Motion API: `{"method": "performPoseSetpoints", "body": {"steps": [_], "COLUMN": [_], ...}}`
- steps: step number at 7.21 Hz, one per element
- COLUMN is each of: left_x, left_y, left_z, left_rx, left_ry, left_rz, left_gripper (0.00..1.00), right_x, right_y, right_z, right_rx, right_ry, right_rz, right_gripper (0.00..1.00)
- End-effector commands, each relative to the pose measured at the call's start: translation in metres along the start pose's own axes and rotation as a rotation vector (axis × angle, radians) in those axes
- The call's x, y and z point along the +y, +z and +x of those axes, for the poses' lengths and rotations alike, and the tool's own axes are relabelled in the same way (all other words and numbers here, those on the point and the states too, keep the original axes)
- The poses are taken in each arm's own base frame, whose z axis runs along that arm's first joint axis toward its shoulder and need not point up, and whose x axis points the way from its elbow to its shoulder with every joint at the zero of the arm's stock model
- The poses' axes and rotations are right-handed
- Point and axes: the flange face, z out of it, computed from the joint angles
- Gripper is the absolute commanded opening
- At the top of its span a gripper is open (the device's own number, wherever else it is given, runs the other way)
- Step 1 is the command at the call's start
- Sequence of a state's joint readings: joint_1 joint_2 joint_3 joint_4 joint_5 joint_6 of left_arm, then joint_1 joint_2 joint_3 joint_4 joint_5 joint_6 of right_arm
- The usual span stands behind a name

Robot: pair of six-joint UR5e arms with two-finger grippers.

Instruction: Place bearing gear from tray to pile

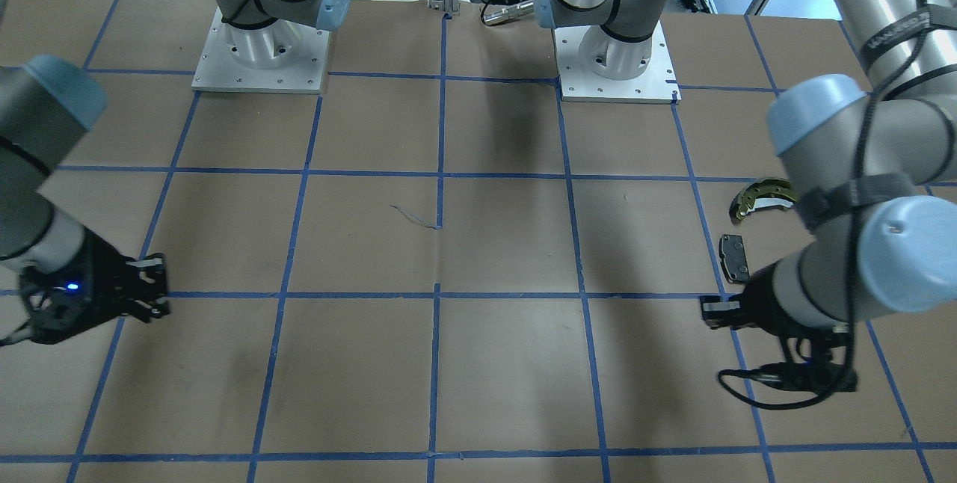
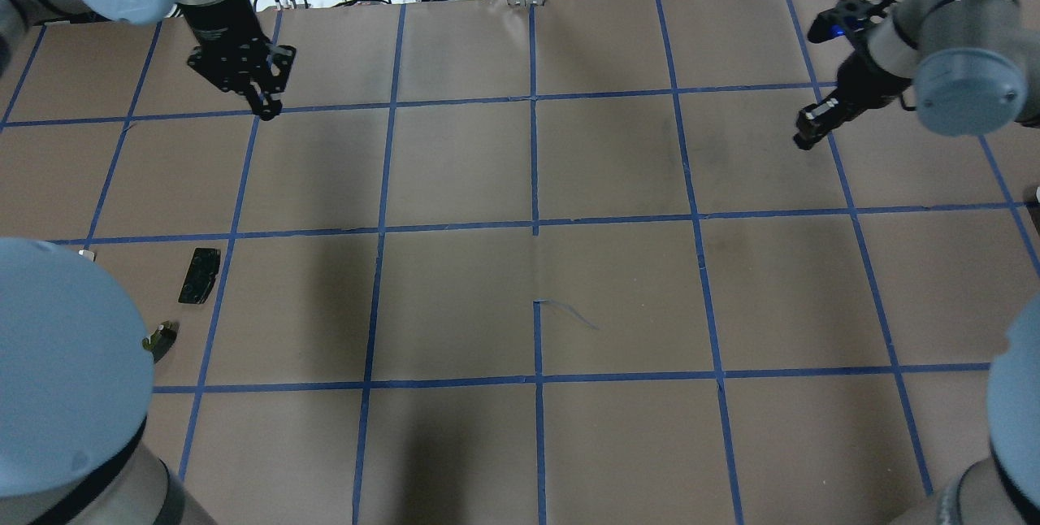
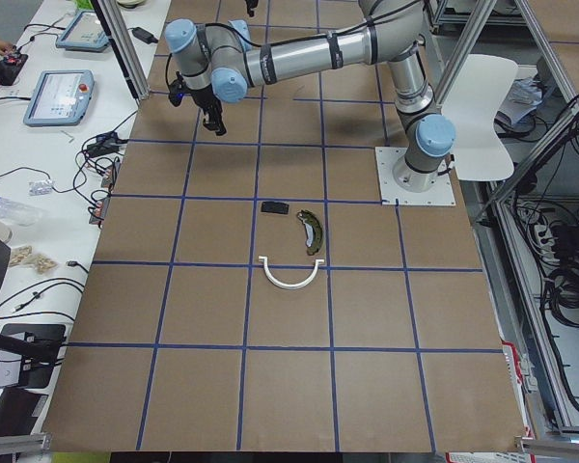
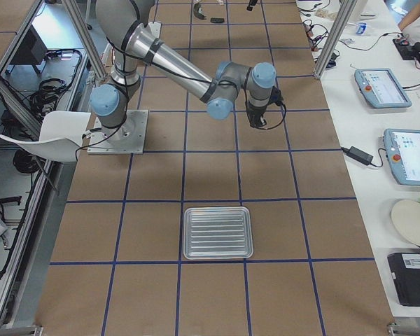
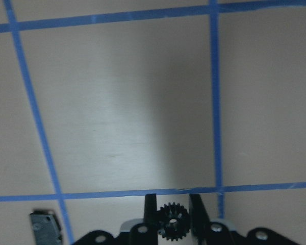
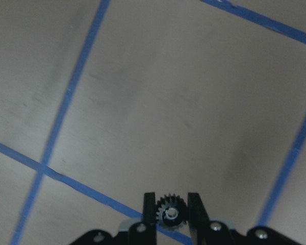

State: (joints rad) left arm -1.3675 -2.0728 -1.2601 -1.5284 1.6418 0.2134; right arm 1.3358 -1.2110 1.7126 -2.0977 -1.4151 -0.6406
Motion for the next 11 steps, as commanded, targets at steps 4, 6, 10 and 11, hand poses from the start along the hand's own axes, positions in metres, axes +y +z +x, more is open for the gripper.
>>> {"method": "performPoseSetpoints", "body": {"steps": [4,6,10,11], "left_x": [0.054,0.064,0.093,0.095], "left_y": [0.094,0.117,0.157,0.164], "left_z": [-0.177,-0.182,-0.209,-0.207], "left_rx": [0.080,0.086,0.141,0.149], "left_ry": [-0.101,-0.084,-0.123,-0.124], "left_rz": [-0.121,-0.123,-0.193,-0.205], "left_gripper": [0.00,0.00,0.00,0.00], "right_x": [-0.072,-0.063,-0.070,-0.083], "right_y": [0.103,0.127,0.125,0.108], "right_z": [-0.315,-0.338,-0.331,-0.320], "right_rx": [-0.019,-0.015,0.033,0.031], "right_ry": [0.320,0.373,0.398,0.411], "right_rz": [0.090,0.064,0.101,0.126], "right_gripper": [0.18,0.21,1.00,1.00]}}
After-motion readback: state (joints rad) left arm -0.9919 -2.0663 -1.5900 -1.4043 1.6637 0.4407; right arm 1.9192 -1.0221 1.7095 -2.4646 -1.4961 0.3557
